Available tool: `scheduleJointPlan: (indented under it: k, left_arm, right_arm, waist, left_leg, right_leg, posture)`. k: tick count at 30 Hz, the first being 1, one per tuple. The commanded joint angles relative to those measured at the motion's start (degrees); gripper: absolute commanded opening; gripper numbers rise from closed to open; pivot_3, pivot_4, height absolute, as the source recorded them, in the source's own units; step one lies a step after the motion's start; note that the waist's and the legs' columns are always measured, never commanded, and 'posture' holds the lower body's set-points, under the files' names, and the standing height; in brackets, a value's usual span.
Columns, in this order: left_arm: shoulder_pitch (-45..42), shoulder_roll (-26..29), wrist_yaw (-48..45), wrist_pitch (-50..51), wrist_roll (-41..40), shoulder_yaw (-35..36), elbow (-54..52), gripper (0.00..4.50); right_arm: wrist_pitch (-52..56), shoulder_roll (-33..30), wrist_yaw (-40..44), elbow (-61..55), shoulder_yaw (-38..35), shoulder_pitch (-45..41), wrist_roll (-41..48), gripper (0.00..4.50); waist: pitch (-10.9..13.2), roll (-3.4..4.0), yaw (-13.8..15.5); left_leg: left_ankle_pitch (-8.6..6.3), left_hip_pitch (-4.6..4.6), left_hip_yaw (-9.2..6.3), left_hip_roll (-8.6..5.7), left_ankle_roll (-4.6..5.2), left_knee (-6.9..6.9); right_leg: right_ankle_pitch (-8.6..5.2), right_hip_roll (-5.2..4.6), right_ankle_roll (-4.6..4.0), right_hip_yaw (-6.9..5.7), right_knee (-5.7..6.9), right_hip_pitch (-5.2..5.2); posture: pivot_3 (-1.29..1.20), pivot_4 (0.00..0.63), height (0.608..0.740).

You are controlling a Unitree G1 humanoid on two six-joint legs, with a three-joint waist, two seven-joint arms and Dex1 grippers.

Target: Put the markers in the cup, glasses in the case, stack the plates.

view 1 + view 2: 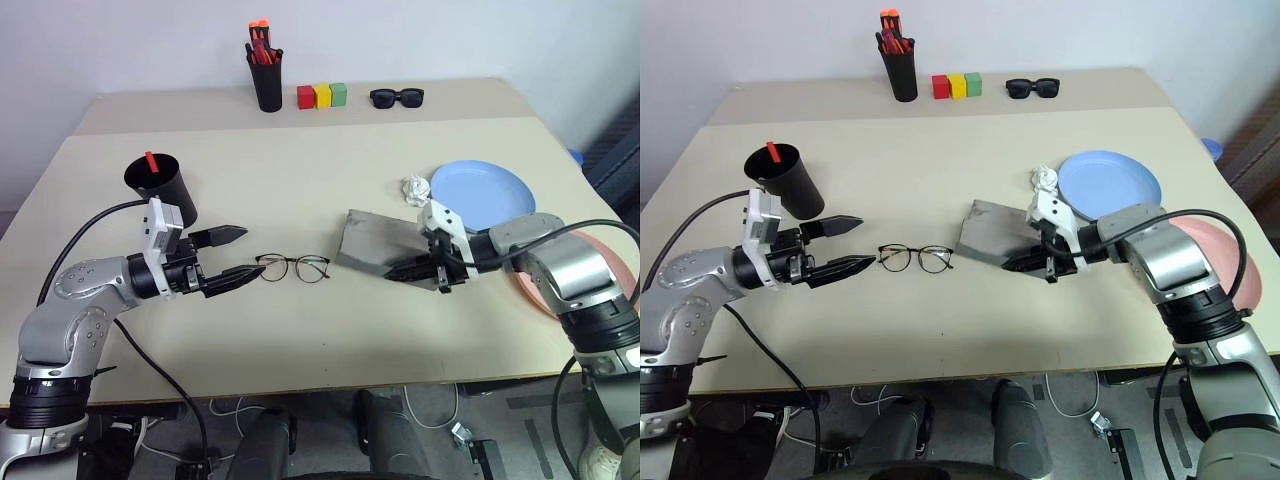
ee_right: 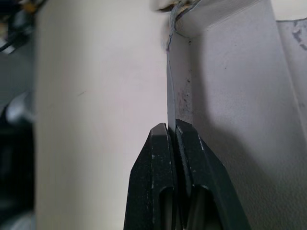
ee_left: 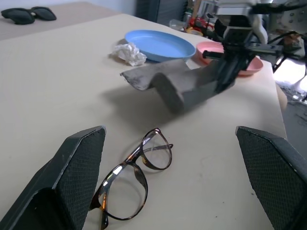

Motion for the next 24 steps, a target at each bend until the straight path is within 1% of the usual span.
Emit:
scheduleJointPlan:
  k: [1, 4, 7, 13, 17, 24]
  left_arm:
    - [-0.17, 0.42, -0.41, -1.28, -0.10, 0.56, -0.72, 4.50]
    - [0.00, 0.62, -0.21, -0.90, -0.47, 0.74, -1.36, 4.50]
    - [0.10, 0.87, -0.26, -0.86, -0.53, 0.96, -1.40, 4.50]
    - [-0.19, 0.85, 0.18, -0.33, -0.66, 0.74, -1.79, 4.50]
    - [-0.21, 0.78, 0.22, -0.34, -0.47, 0.46, -1.74, 4.50]
    - [-1.14, 0.64, 0.44, -0.06, -0.49, -0.18, -1.39, 4.50]
  right_arm:
    - [-5.06, -0.86, 3.10, -0.69, 0.85, -0.16, -1.85, 0.03]
    - [-9.12, -1.22, 5.71, 0.46, 1.98, 0.08, -3.68, 0.03]
    - [-10.94, 0.05, 6.44, 1.47, 3.09, -0.36, -5.23, 0.03]
    - [-14.33, 2.78, 5.04, 1.93, 4.04, 0.34, -7.84, 0.03]
    - [-12.96, 4.52, 4.21, 1.48, 3.84, 0.17, -7.75, 0.03]
    - [-10.95, 8.33, -0.01, 2.74, 3.90, -0.91, -9.21, 0.03]
  waist:
    - [0.00, 0.00, 0.08]
    - [0.00, 0.00, 0.11]
    - [0.00, 0.00, 0.13]
    - [0.00, 0.00, 0.11]
    - [0.00, 0.00, 0.17]
    - [0.00, -0.01, 0.19]
  left_leg:
    - [0.00, -0.01, 0.00, 0.00, 0.00, 0.01]
    - [0.00, -0.01, 0.00, 0.00, 0.00, 0.01]
    - [0.00, -0.01, 0.00, 0.00, 0.00, 0.02]
    - [0.00, 0.00, 0.00, 0.00, -0.01, 0.01]
    - [0.00, 0.00, 0.00, 0.00, -0.01, 0.01]
    - [0.00, 0.00, -0.01, 0.00, -0.01, 0.01]
  right_leg:
    - [0.00, 0.00, 0.00, 0.00, 0.00, 0.00]
    - [0.00, 0.00, 0.00, 0.00, 0.00, 0.00]
    - [0.00, -0.01, 0.00, 0.00, 0.00, 0.00]
    - [0.00, -0.01, -0.01, 0.00, 0.00, 0.00]
    - [0.00, -0.01, -0.01, 0.00, 0.00, 0.00]
    - [0.00, -0.01, -0.01, 0.00, 0.00, 0.00]
  posture:
    - [0.00, 0.150, 0.740]
    - [0.00, 0.150, 0.740]
    - [0.00, 0.150, 0.740]
    - [0.00, 0.150, 0.740]
    - [0.00, 0.150, 0.740]
    - [0.00, 0.150, 0.740]
